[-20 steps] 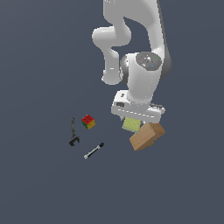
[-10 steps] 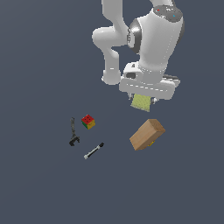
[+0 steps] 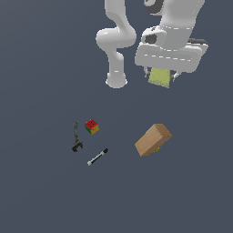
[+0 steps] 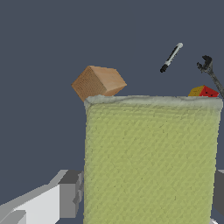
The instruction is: Pick up a designated object from a clutter of objects.
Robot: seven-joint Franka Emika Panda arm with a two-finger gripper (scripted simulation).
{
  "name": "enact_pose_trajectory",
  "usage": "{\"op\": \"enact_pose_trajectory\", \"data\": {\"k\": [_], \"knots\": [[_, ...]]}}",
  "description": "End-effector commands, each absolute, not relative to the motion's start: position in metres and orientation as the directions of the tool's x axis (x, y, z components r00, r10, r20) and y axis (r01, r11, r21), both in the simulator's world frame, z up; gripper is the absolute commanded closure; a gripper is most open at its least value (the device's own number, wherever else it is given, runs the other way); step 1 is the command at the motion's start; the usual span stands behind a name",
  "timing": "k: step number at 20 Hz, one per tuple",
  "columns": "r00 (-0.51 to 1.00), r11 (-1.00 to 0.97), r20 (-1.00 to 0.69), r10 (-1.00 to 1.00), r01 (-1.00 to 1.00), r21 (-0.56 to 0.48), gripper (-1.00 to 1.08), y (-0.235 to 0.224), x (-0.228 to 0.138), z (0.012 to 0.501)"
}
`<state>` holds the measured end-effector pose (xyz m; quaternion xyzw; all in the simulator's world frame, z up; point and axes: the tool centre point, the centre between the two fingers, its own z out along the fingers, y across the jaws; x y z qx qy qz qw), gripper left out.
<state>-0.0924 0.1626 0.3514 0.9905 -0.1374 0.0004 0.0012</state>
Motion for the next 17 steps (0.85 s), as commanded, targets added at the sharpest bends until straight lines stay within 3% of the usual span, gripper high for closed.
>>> {"op": "enact_pose_trajectory", "data": {"k": [1,9,17], "knots": [[0.962,-0.962,0.001,-0.273,-0.273,0.002,1.08,0.17,-0.104,0.372],[0.962,-0.962,0.001,-0.273,-0.273,0.001,1.08,0.188,-0.127,0.417],[0.962,-0.962,0.0,-0.273,-0.273,0.0,1.08,0.194,-0.134,0.432]]}}
